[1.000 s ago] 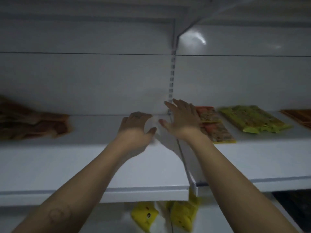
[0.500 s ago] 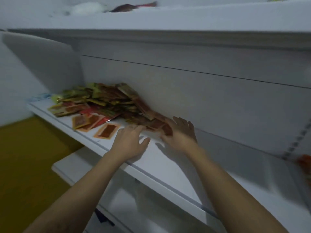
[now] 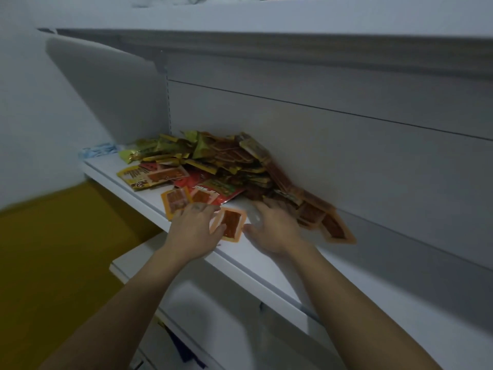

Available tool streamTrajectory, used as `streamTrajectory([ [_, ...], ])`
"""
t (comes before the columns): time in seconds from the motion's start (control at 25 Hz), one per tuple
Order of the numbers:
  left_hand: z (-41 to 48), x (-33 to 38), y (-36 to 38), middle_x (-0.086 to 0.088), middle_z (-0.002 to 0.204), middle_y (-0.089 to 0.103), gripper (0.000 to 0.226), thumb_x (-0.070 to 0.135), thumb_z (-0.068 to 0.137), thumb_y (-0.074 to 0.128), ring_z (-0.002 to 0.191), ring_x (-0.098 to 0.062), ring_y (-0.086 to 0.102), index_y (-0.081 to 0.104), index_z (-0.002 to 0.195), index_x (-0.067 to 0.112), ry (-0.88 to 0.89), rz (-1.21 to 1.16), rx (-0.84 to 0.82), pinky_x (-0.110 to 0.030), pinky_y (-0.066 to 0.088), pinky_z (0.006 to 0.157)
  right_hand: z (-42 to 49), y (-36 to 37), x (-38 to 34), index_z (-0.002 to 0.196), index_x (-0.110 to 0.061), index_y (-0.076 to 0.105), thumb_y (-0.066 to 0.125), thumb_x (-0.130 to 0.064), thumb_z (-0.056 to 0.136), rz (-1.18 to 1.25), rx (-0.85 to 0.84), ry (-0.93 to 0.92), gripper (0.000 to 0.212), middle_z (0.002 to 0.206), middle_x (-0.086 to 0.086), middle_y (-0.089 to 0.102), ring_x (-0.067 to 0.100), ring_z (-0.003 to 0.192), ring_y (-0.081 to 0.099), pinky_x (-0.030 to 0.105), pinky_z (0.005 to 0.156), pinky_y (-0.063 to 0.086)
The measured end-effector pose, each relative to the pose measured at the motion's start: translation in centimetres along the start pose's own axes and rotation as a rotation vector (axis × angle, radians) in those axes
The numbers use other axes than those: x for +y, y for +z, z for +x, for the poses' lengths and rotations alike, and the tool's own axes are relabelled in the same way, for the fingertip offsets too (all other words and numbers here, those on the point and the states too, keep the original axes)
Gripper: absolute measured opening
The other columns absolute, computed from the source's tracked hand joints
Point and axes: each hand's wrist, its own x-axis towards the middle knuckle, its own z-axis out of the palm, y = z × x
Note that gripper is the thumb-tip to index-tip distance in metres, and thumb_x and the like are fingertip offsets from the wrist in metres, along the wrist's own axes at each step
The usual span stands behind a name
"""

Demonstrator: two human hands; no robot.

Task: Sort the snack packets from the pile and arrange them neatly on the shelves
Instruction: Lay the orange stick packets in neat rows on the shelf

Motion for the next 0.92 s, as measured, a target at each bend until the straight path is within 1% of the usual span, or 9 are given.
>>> streamTrajectory([
  [0.16, 2.2, -4.6, -0.3, -0.004, 0.14, 0.049, 0.052, 0.054, 0.092, 0.049, 0.131, -0.027, 0.039, 0.05, 0.136, 0.026, -0.041, 0.087, 0.057, -0.046, 0.033, 0.104, 3.3, 2.1, -4.6, 0.141, -0.032, 0.041, 0.05, -0.053, 0.092, -0.028, 0.047, -0.055, 0.055, 0.144, 0.001, 0.043, 0.025, 0.133, 0.035, 0.045, 0.112, 0.024],
  [0.24, 3.3, -6.3, -0.7, -0.006, 0.145, 0.044, 0.06, 0.063, 0.091, 0.044, 0.133, -0.03, 0.037, 0.043, 0.14, 0.029, -0.146, 0.142, 0.002, -0.051, 0.033, 0.104, 4.8, 3.1, -6.4, 0.141, -0.029, 0.043, 0.047, -0.055, 0.092, -0.024, 0.029, -0.042, 0.055, 0.141, 0.002, 0.045, 0.026, 0.13, 0.037, 0.046, 0.109, 0.027],
  [0.32, 4.1, -7.3, -0.6, -0.008, 0.149, 0.038, 0.072, 0.076, 0.086, 0.035, 0.134, -0.034, 0.036, 0.035, 0.145, 0.034, -0.228, 0.19, -0.113, -0.054, 0.031, 0.103, 6.2, 3.6, -7.5, 0.14, -0.029, 0.044, 0.045, -0.059, 0.092, -0.04, -0.001, -0.022, 0.057, 0.141, 0.004, 0.046, 0.027, 0.131, 0.037, 0.047, 0.108, 0.028],
  [0.4, 4.5, -7.8, 0.0, -0.009, 0.148, 0.04, 0.079, 0.084, 0.082, 0.027, 0.132, -0.035, 0.037, 0.035, 0.145, 0.036, -0.222, 0.198, -0.169, -0.054, 0.028, 0.103, 7.3, 3.7, -7.8, 0.14, -0.028, 0.044, 0.045, -0.061, 0.09, -0.051, -0.039, -0.001, 0.06, 0.141, 0.005, 0.047, 0.028, 0.131, 0.038, 0.047, 0.108, 0.03],
  [0.52, 4.6, -7.9, 0.3, -0.008, 0.137, 0.05, 0.081, 0.088, 0.078, 0.026, 0.124, -0.032, 0.043, 0.043, 0.134, 0.032, -0.151, 0.167, -0.135, -0.05, 0.028, 0.101, 7.7, 4.0, -7.0, 0.141, -0.029, 0.042, 0.051, -0.057, 0.09, 0.042, -0.065, 0.016, 0.058, 0.139, 0.002, 0.047, 0.024, 0.128, 0.042, 0.043, 0.105, 0.039],
  [0.6, 4.5, -7.5, 0.6, -0.005, 0.133, 0.051, 0.071, 0.08, 0.082, 0.036, 0.121, -0.028, 0.045, 0.041, 0.131, 0.029, -0.102, 0.105, -0.114, -0.046, 0.031, 0.1, 7.0, 4.1, -6.0, 0.14, -0.033, 0.044, 0.054, -0.054, 0.09, 0.145, -0.047, 0.029, 0.055, 0.137, -0.001, 0.048, 0.02, 0.125, 0.045, 0.038, 0.098, 0.043],
  [0.72, 4.2, -6.9, 1.2, -0.003, 0.129, 0.057, 0.046, 0.054, 0.093, 0.049, 0.116, -0.025, 0.051, 0.04, 0.129, 0.026, -0.031, -0.015, -0.036, -0.04, 0.039, 0.097, 6.6, 4.2, -5.6, 0.137, -0.034, 0.048, 0.055, -0.05, 0.09, 0.228, 0.009, 0.064, 0.049, 0.134, -0.001, 0.053, 0.021, 0.12, 0.049, 0.034, 0.091, 0.044],
  [0.84, 3.8, -6.3, 1.4, -0.003, 0.125, 0.061, 0.035, 0.038, 0.098, 0.048, 0.109, -0.024, 0.058, 0.039, 0.128, 0.022, 0.001, -0.039, -0.002, -0.036, 0.044, 0.093, 6.4, 3.7, -5.5, 0.136, -0.034, 0.048, 0.055, -0.059, 0.087, 0.132, 0.07, 0.116, 0.055, 0.133, 0.003, 0.054, 0.026, 0.122, 0.048, 0.041, 0.099, 0.043],
  [0.92, 3.7, -6.1, 0.9, -0.006, 0.121, 0.064, 0.028, 0.034, 0.101, 0.044, 0.105, -0.026, 0.061, 0.042, 0.124, 0.02, -0.033, -0.109, 0.059, -0.038, 0.046, 0.09, 6.0, 3.1, -5.0, 0.136, -0.036, 0.045, 0.055, -0.073, 0.077, 0.111, -0.005, 0.177, 0.07, 0.137, 0.003, 0.05, 0.029, 0.127, 0.044, 0.046, 0.103, 0.041],
])
